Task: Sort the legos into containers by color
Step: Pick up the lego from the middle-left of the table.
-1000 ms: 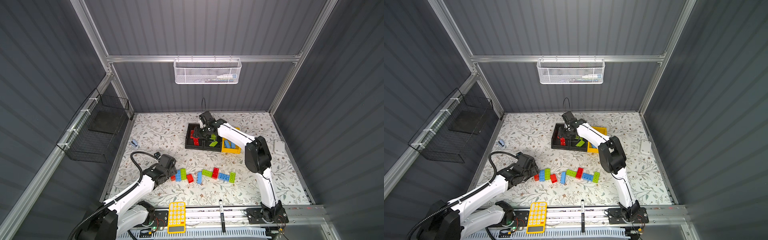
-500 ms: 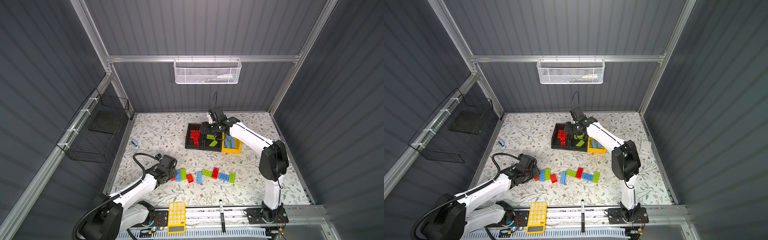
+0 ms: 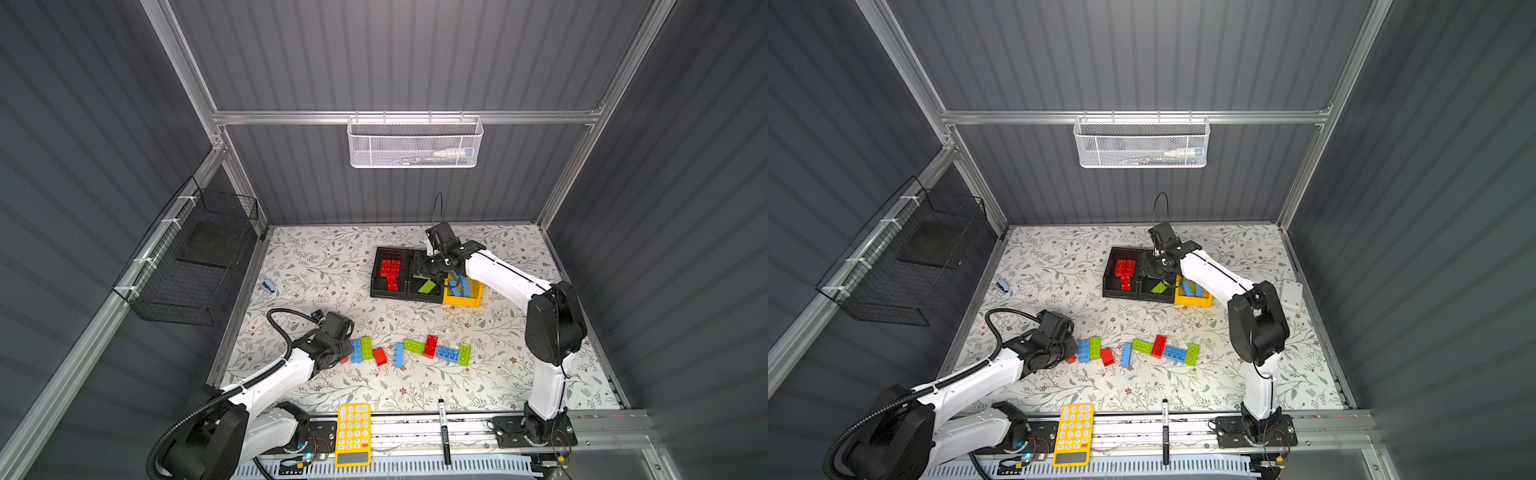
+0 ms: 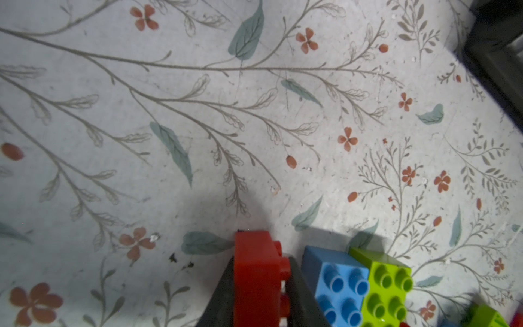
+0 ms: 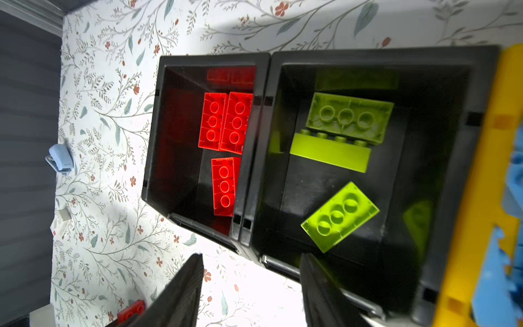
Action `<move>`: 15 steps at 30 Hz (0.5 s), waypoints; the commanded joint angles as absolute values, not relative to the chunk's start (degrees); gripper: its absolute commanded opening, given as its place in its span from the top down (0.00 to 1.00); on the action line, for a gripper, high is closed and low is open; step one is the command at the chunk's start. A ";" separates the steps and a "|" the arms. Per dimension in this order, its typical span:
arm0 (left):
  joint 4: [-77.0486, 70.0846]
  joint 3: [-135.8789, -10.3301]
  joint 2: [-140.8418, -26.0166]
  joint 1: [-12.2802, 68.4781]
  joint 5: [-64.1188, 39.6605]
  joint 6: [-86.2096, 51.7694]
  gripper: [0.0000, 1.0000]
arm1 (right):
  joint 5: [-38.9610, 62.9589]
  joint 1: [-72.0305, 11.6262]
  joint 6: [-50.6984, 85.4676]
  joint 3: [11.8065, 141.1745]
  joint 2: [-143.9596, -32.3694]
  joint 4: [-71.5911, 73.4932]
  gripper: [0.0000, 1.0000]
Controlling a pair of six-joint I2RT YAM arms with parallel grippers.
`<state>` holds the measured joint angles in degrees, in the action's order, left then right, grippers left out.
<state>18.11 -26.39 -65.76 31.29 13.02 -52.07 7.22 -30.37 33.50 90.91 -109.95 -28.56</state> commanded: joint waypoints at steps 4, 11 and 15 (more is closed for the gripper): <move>18.37 -27.42 -66.39 31.08 14.02 -50.18 0.80 | 5.56 -27.93 34.28 86.93 -105.60 -28.02 0.43; 21.07 -33.51 -66.69 30.94 16.17 -43.91 0.82 | 4.55 -25.02 34.28 81.98 -101.05 -28.61 0.43; 22.21 -38.91 -67.38 30.98 16.32 -39.82 0.81 | 3.64 -23.38 34.19 77.61 -97.29 -28.93 0.43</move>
